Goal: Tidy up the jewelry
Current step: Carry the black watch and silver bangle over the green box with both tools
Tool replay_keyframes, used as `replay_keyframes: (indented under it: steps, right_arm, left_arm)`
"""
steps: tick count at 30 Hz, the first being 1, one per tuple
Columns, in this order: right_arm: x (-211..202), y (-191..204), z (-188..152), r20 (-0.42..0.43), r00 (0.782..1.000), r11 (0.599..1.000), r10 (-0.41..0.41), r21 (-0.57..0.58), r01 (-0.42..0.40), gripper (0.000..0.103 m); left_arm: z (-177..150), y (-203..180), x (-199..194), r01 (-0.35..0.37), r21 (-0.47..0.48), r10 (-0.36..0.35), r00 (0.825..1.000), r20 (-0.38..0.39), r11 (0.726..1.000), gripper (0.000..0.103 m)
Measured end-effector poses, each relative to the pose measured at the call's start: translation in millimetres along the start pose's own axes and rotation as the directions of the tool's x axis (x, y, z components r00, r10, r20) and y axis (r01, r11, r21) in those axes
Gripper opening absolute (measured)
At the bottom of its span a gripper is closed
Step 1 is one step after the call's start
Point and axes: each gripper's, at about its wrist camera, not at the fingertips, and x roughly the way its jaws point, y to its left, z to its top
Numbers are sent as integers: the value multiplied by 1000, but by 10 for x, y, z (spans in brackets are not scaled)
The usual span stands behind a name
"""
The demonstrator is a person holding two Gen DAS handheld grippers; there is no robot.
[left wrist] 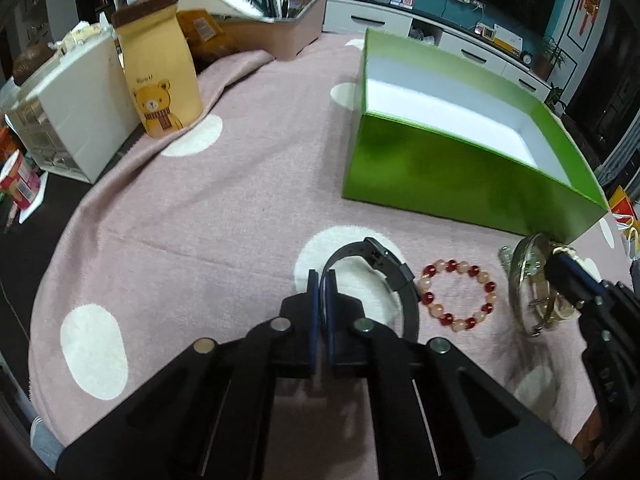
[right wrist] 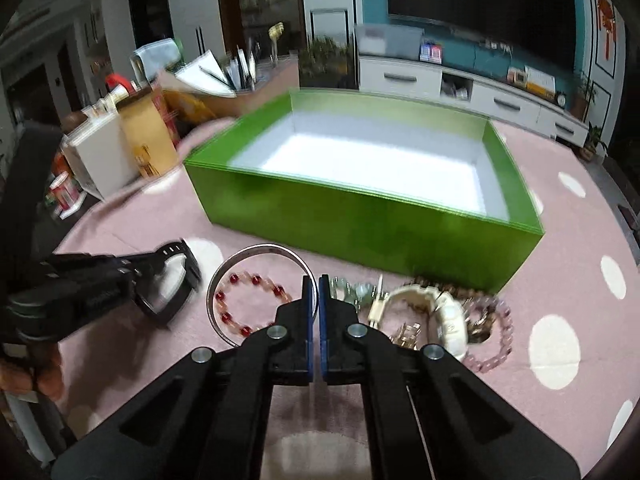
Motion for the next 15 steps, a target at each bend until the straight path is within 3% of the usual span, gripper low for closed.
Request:
replay_keyframes:
  steps: [15]
  right_arm:
    - [-468, -265, 92, 115, 993, 997, 5, 75, -14, 2]
  left_arm:
    - [174, -228, -506, 24, 30, -27, 995, 98, 999, 3]
